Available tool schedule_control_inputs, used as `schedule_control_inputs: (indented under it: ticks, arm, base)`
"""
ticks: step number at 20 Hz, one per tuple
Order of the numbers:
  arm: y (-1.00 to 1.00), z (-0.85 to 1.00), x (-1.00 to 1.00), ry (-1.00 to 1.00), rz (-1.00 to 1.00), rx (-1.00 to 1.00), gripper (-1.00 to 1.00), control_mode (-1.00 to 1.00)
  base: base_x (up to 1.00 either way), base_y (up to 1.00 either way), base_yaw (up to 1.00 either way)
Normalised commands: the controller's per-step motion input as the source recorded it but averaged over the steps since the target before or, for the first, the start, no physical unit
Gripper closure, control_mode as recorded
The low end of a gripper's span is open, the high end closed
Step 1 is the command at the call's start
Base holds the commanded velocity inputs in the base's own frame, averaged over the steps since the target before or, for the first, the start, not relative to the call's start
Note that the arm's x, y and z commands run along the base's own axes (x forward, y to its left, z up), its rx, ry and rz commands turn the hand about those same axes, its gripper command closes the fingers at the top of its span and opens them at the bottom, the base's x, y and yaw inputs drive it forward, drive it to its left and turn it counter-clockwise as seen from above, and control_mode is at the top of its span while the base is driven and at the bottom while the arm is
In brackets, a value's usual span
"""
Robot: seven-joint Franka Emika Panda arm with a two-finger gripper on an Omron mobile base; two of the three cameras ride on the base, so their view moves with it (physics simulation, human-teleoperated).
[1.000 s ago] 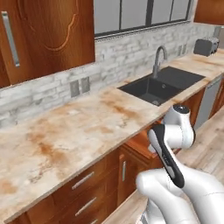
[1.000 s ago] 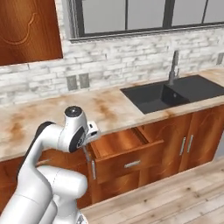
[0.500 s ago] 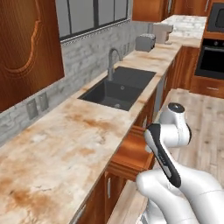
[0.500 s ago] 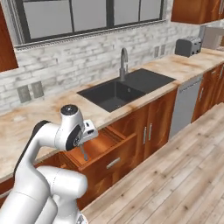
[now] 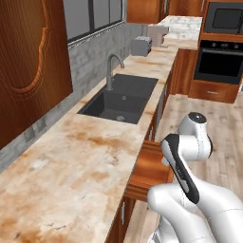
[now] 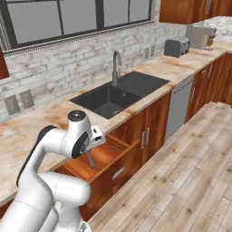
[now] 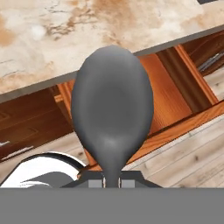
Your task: Organize the utensils by type. Pick up the wooden spoons from the counter and place them in the open cabinet. Then pick up the metallic utensils from the counter and place them in the open drawer.
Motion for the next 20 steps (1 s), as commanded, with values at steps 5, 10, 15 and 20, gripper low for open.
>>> schedule_control_inputs:
  ticks: [5, 10, 15, 20]
  arm:
    - [0.00, 0.00, 0.00, 0.00, 0.00, 0.00, 1.00, 1.00]
    - [0.13, -0.12, 0.08, 0.00, -0.15, 0.00, 1.00, -1.00]
    - [0.16, -0.10, 0.24, 0.00, -0.26, 0.00, 1.00, -1.00]
    - [0.07, -0.21, 0.43, 0.00, -0.28, 0.00, 1.00, -1.00]
  base:
    - [0.05, 0.29, -0.22]
    - [0.01, 0.14, -0.08]
    - [0.00, 0.00, 0.00]
    - [0.00, 0.00, 0.00]
